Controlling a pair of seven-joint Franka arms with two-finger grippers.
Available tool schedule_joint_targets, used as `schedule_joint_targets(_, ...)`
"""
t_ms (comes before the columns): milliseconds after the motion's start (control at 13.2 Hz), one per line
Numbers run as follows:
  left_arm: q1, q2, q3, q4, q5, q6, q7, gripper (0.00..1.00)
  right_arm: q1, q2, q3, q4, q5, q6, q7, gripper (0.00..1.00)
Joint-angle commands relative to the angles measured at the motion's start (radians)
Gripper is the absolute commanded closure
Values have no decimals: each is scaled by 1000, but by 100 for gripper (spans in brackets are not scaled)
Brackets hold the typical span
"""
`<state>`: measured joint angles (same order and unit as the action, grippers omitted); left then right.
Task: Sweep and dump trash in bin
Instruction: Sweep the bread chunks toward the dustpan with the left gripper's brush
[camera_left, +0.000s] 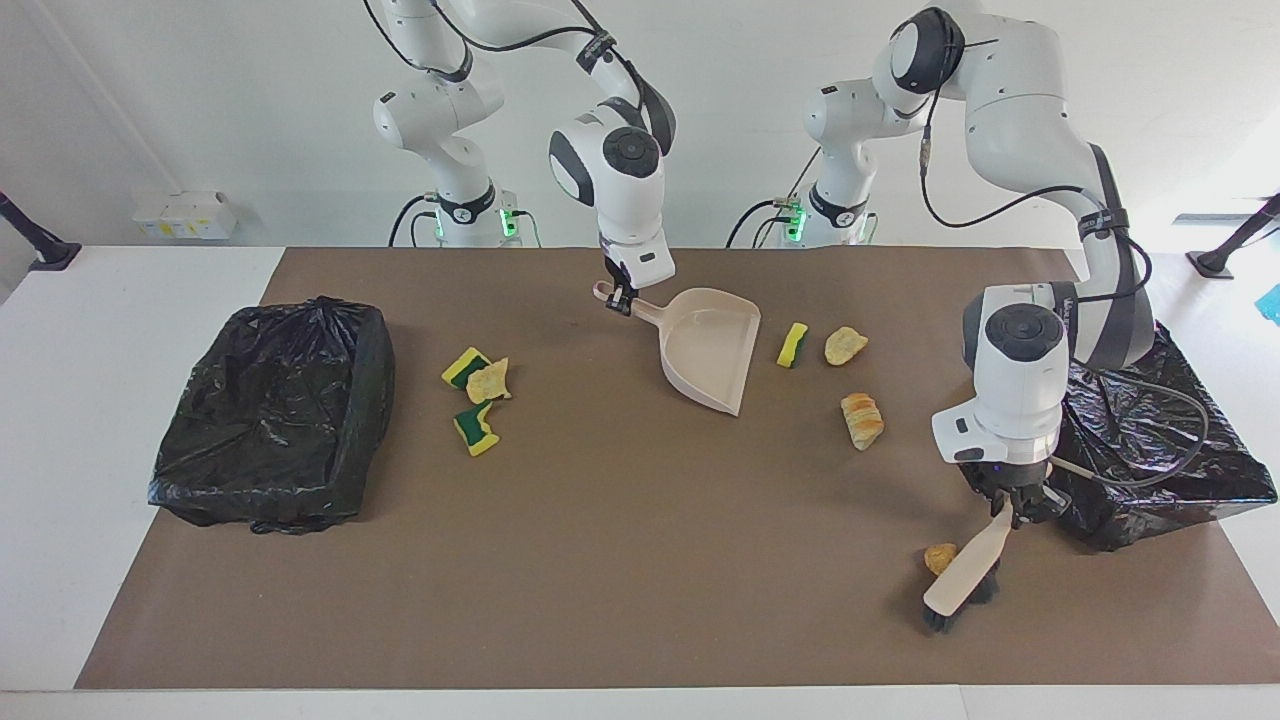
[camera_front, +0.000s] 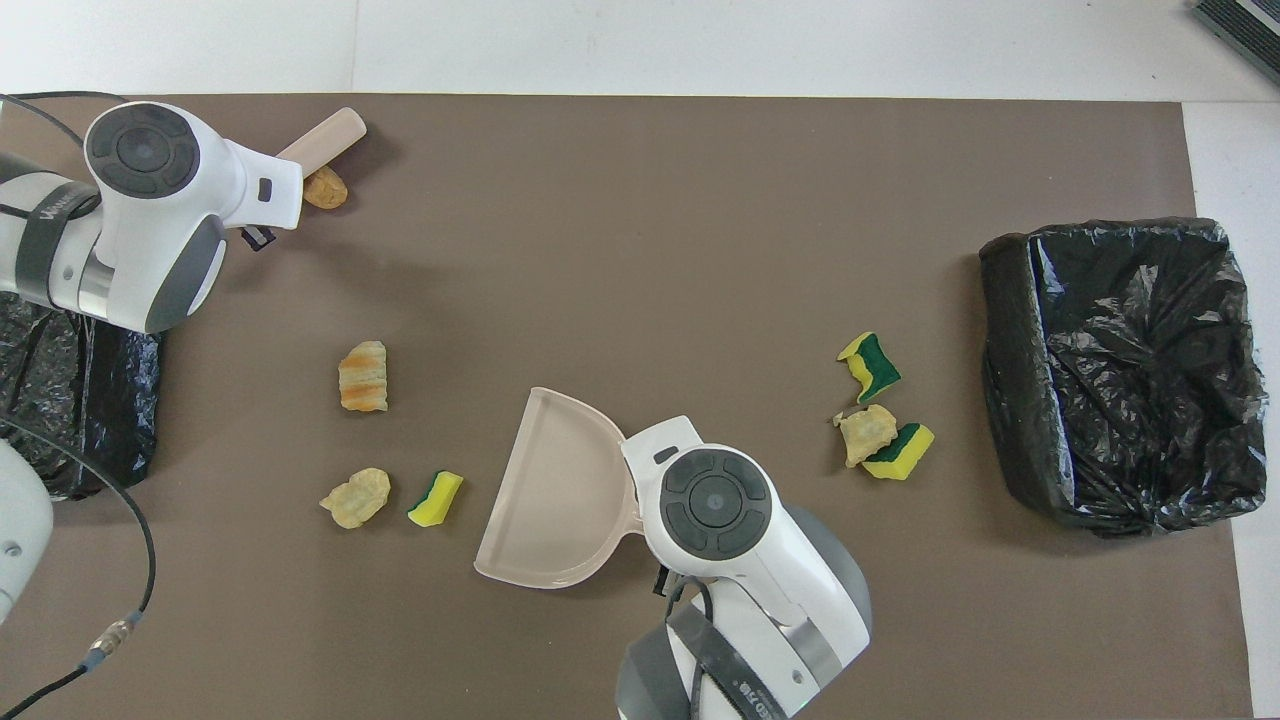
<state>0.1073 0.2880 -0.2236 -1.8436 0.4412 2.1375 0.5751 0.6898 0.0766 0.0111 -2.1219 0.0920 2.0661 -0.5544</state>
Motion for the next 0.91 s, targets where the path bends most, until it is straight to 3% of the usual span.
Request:
schedule_joint_targets(0,-15,-81,9,-14,-56,-32,34,100,1,15,4,13,14,5,21,100)
schedule_joint_targets(378,38,77,21,190,-42,114,31,100,1,18,4,13,14,6,21,100)
schedule_joint_targets(529,52,131,21,217,9,179,26,100,1,19,4,14,14,6,22,100)
schedule_joint_targets(680,64,225,27,337,51,185,28,100,4,17,4,14,14,6,22,100)
schedule_joint_targets(832,66,269,29,360,146,240,26,100,20,17,4,14,14,5,31,100)
